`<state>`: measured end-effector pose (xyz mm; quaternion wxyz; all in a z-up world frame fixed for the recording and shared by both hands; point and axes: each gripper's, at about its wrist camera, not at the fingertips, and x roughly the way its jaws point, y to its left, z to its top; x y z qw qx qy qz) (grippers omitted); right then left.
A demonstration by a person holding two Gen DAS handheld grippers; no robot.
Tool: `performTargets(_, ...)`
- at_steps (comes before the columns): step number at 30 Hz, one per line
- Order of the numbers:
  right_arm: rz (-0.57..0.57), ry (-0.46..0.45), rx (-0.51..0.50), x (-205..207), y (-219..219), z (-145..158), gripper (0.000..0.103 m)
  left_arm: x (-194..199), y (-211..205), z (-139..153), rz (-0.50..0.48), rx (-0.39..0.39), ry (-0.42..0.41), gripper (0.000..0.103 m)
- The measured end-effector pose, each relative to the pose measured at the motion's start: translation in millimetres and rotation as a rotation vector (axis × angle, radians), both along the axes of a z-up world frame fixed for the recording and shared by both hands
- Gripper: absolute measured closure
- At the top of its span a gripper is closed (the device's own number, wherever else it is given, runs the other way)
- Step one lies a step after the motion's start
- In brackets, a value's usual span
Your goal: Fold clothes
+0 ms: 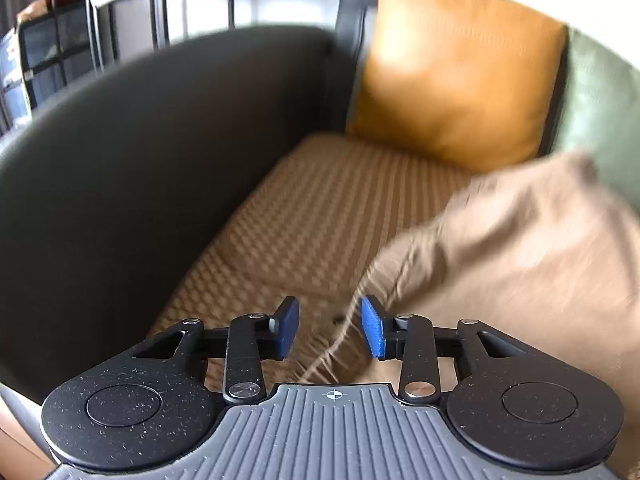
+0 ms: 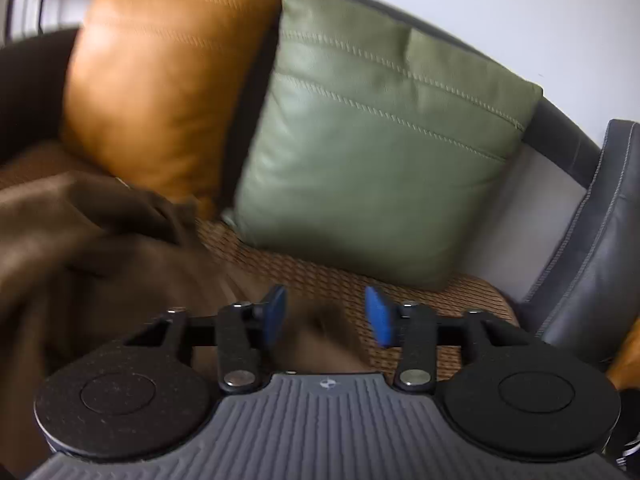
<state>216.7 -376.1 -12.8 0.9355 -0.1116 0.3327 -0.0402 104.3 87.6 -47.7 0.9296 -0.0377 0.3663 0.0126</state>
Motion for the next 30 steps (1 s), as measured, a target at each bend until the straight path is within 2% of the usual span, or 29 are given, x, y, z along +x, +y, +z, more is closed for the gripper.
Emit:
performTargets(3, 0.077, -0.054, 0.129, -29.1, 4.8, 18.0, 0.032, -29.5, -5.0, 34.0, -0.066, -0.048, -0.045, 0.045)
performTargets(4, 0.114, -0.058, 0.186, -40.2, 8.9, 21.9, 0.031, -40.3, -9.0, 43.5, -0.098, -0.067, -0.056, 0.038)
performTargets(5, 0.152, -0.053, 0.245, -51.2, 13.6, 22.5, 0.030, -51.6, -15.7, 50.1, -0.132, -0.078, -0.062, 0.030)
performTargets(7, 0.207, -0.028, 0.331, -70.4, 22.6, 17.0, 0.027, -76.1, -37.6, 56.1, -0.220, -0.069, -0.071, 0.028)
performTargets(9, 0.242, 0.008, 0.377, -85.0, 32.3, 4.2, 0.027, -94.2, -63.8, 50.4, -0.291, -0.039, -0.064, 0.028)
performTargets(14, 0.284, 0.090, 0.380, -119.1, 54.5, -29.8, 0.027, -132.4, -129.0, 22.6, -0.426, 0.078, -0.037, 0.026)
performTargets(18, 0.280, 0.138, 0.411, -134.2, 57.9, -48.9, 0.027, -136.7, -165.4, 0.3, -0.486, 0.158, -0.024, 0.026)
performTargets(20, 0.273, 0.153, 0.428, -140.4, 53.7, -53.7, 0.027, -140.5, -178.0, -10.9, -0.486, 0.197, -0.017, 0.025)
performTargets(22, 0.267, 0.161, 0.434, -142.7, 51.1, -56.5, 0.027, -141.2, -183.5, -14.8, -0.484, 0.230, -0.043, 0.026)
performTargets(24, 0.252, 0.165, 0.440, -143.6, 48.4, -60.2, 0.026, -133.9, -185.4, -16.8, -0.465, 0.283, -0.060, 0.066)
performTargets(25, 0.243, 0.168, 0.444, -142.3, 46.9, -62.0, 0.026, -127.3, -181.0, -13.4, -0.450, 0.263, -0.051, 0.086)
performTargets(28, 0.222, 0.171, 0.451, -140.1, 41.7, -65.5, 0.026, -102.2, -151.4, 8.1, -0.373, 0.094, -0.017, 0.095)
performTargets(30, 0.217, 0.171, 0.452, -138.8, 38.8, -67.8, 0.026, -87.0, -131.0, 23.8, -0.309, 0.033, -0.047, 0.097)
